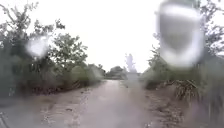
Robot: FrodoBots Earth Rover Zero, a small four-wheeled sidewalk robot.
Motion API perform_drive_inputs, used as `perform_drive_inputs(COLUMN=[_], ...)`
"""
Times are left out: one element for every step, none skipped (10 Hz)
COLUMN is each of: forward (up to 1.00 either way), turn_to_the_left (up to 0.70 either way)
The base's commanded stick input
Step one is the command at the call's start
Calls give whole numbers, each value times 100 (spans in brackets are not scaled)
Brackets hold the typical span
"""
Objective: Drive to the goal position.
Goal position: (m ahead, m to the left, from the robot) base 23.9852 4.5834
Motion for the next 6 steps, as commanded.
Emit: perform_drive_inputs(forward=[70, 70, 70, 70, 70, 70], turn_to_the_left=[0, 0, 0, 0, 0, 0])
